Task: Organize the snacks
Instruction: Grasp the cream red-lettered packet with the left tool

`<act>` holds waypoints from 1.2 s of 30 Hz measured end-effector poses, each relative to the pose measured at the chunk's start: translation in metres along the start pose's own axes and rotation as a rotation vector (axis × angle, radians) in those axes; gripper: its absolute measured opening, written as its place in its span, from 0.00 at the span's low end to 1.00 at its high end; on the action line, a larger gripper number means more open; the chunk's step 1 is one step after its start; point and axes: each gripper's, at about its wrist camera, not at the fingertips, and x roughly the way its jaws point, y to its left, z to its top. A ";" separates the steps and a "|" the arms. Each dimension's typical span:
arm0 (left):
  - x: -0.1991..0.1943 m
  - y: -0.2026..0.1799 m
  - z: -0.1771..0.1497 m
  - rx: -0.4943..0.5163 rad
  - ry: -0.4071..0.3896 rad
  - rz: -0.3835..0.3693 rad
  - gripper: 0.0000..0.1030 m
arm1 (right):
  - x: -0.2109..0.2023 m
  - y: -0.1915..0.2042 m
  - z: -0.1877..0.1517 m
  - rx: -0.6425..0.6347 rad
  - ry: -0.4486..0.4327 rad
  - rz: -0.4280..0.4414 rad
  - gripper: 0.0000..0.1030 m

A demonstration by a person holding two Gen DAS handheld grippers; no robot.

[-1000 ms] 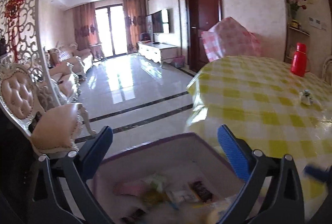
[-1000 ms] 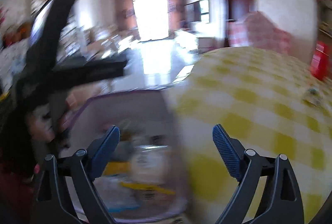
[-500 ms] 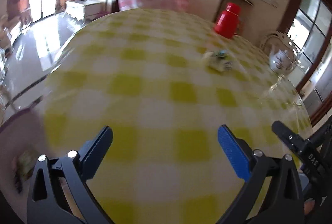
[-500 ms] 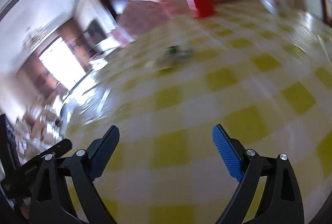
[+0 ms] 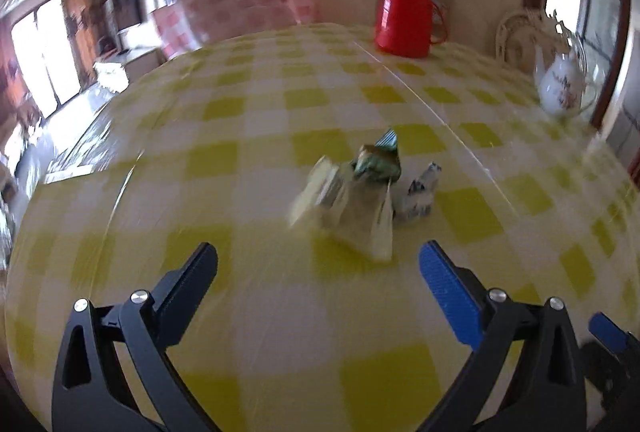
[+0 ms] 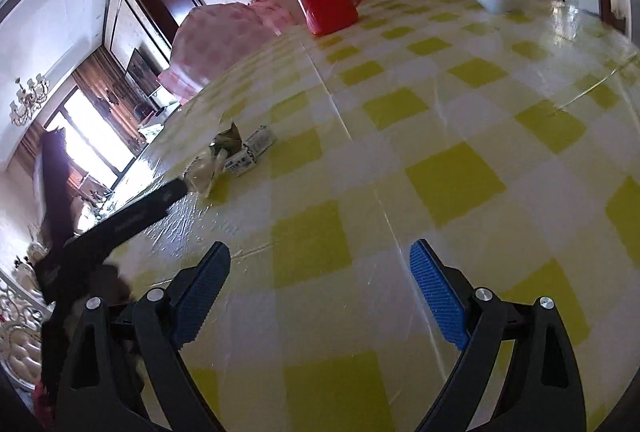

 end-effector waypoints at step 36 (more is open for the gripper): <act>0.032 0.103 0.016 -0.217 0.063 -0.145 0.48 | 0.168 0.152 0.062 -0.261 0.088 -0.281 0.52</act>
